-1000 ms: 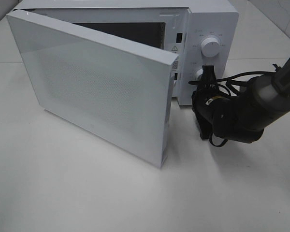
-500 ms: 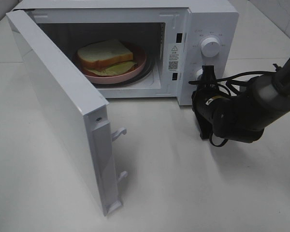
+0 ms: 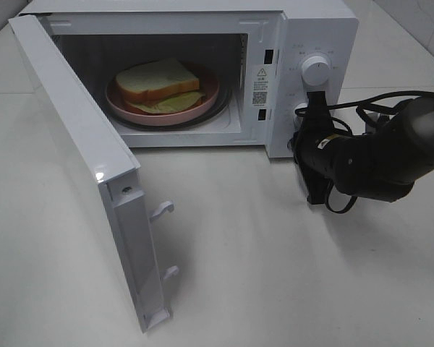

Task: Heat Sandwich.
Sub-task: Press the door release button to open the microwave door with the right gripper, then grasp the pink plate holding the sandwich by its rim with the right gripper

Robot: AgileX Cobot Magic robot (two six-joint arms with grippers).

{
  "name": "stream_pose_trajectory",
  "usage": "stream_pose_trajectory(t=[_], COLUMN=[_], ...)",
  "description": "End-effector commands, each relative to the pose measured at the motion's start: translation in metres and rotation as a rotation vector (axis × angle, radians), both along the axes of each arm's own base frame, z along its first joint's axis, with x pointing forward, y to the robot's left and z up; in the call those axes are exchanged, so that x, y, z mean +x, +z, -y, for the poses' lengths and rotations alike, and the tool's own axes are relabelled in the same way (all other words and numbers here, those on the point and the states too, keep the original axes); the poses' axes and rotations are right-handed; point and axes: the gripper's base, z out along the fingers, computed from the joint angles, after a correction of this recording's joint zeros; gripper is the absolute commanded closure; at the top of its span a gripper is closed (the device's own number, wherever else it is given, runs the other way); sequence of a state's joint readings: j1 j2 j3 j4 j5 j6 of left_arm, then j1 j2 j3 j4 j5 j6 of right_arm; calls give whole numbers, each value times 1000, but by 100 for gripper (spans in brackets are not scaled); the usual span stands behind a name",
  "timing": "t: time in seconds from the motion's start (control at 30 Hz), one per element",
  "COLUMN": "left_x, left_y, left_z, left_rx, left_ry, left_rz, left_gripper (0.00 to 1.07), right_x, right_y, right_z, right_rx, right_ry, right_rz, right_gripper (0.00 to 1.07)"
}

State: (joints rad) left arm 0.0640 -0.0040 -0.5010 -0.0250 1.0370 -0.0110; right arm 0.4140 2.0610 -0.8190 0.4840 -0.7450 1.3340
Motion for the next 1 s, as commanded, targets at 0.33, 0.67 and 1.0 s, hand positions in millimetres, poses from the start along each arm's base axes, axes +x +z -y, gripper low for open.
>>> stream_pose_trajectory(t=[0.33, 0.67, 1.0], left_x=[-3, -3, -3], left_y=[-1, -1, -1], left_z=[1, 1, 1], left_rx=[-4, -4, -4], left_ry=[-4, -4, -4], left_rz=[21, 21, 21], left_gripper=[8, 8, 8], right_x=[-26, -61, -82], right_y=[17, 41, 66], right_z=[4, 13, 12], right_rx=[-75, -148, -298], right_ry=[136, 252, 487], right_rz=[-88, -182, -249], right_gripper=[107, 105, 104])
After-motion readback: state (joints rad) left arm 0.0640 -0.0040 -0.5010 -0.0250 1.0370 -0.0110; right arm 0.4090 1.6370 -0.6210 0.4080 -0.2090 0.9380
